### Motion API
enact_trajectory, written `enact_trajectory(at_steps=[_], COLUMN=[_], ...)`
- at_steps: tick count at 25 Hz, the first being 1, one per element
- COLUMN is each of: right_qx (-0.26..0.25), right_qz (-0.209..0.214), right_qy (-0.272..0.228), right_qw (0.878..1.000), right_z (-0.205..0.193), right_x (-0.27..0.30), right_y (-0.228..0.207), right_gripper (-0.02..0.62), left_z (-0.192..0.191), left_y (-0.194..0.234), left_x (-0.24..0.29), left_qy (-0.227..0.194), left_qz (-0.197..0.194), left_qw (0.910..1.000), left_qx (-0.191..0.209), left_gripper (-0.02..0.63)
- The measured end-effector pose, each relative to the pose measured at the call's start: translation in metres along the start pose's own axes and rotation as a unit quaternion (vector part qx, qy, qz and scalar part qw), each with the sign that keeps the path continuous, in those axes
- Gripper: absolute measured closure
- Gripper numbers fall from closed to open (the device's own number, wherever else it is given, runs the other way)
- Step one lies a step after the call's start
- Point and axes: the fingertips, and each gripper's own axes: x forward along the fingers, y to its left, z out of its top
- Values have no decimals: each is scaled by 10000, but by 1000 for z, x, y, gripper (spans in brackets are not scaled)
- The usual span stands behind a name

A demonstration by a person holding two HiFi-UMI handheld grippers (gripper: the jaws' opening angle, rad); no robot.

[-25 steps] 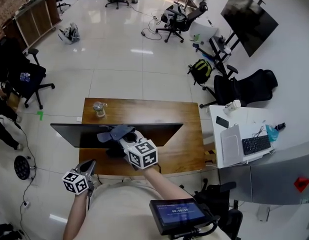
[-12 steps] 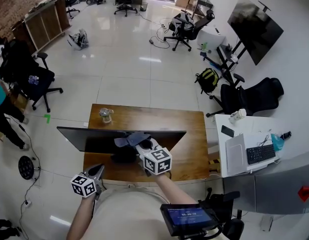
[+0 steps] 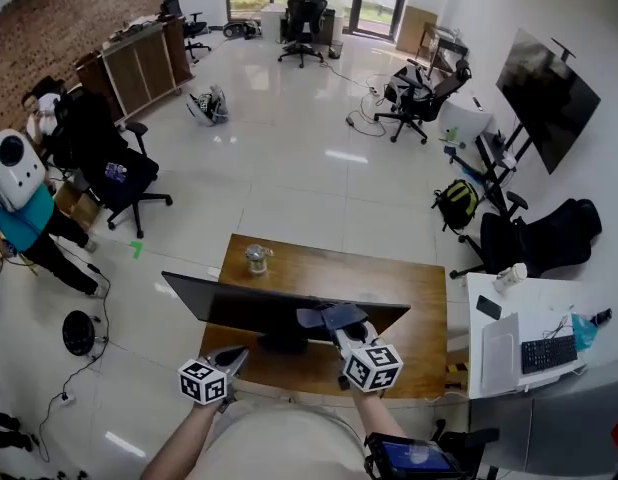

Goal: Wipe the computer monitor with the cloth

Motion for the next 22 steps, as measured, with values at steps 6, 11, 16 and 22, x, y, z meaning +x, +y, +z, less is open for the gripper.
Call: enact_trajectory(at_steps=[6,11,16,22], right_qx=[-92,-288,-229,-339], right_qz=[219,480,365,214], right_qy=[-724,-1095,-884,-498], right_qw=[9971,9924,9952,9980], right_z=[32,32,-4,-39], right_x=[-51,-83,-94,-102], right_y=[-1,-1,-6,-8], right_gripper=[499,497,494,497], left_z=[18,34,32,22], left_y=[-4,-17,-22,-31], left_x=[-7,-13,-17,-13], left_qy=[-168,-450,-581,-536], left_qz=[34,85,173,210], left_qw=[9997,9983,9973,9975], left_qx=[164,349,422,401], left_gripper=[614,614,614,614])
